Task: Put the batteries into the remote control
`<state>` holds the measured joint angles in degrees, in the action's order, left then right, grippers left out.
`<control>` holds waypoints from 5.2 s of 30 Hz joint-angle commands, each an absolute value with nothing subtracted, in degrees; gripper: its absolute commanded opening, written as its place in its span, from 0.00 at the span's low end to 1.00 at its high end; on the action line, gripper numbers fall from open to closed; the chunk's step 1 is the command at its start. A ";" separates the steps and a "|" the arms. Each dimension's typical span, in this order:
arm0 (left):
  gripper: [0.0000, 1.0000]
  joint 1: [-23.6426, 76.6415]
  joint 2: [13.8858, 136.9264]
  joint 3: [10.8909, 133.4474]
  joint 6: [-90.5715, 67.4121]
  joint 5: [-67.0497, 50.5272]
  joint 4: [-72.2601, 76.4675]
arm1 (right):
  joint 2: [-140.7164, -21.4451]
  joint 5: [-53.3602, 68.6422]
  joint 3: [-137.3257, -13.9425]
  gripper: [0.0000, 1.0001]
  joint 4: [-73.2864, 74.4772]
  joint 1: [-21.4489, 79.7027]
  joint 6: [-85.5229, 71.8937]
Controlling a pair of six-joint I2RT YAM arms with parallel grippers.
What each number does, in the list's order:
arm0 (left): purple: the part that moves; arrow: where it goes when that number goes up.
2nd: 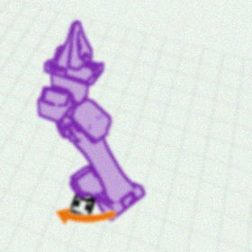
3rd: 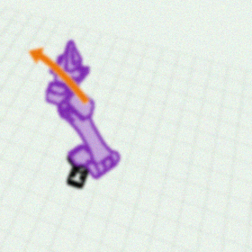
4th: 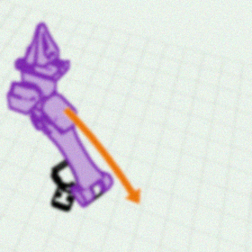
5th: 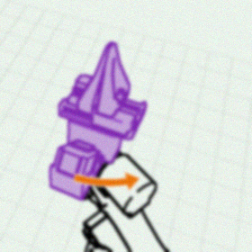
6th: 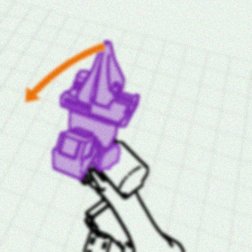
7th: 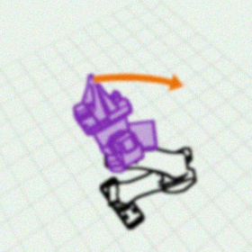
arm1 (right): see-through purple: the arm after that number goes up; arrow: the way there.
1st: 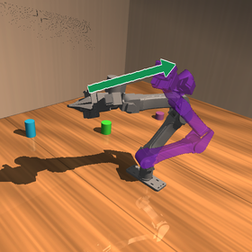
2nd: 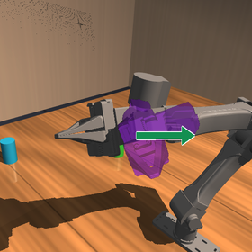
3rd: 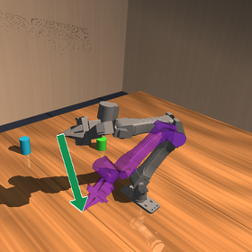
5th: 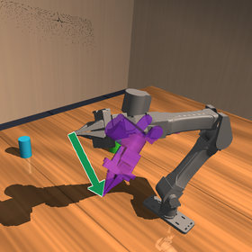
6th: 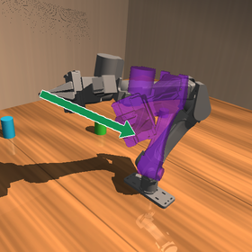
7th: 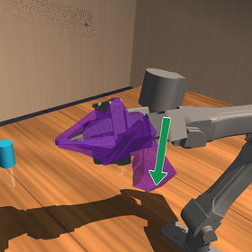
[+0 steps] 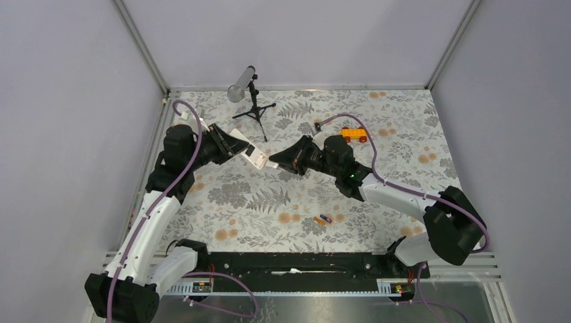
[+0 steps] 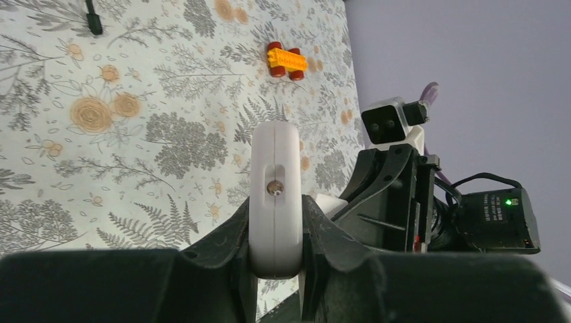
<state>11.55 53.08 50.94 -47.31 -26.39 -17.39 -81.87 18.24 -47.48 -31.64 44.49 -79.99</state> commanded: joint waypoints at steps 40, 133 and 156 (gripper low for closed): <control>0.00 11.25 50.71 48.21 -41.46 -30.86 -7.64 | -73.85 6.01 -36.34 0.42 9.96 26.46 -34.19; 0.21 14.33 52.91 47.26 -59.14 -63.63 14.30 | -72.42 33.60 -44.89 0.01 -46.18 40.39 -56.46; 0.00 13.27 47.60 49.17 -32.40 -36.82 -13.87 | -60.90 16.94 -48.40 0.32 24.34 36.86 -29.38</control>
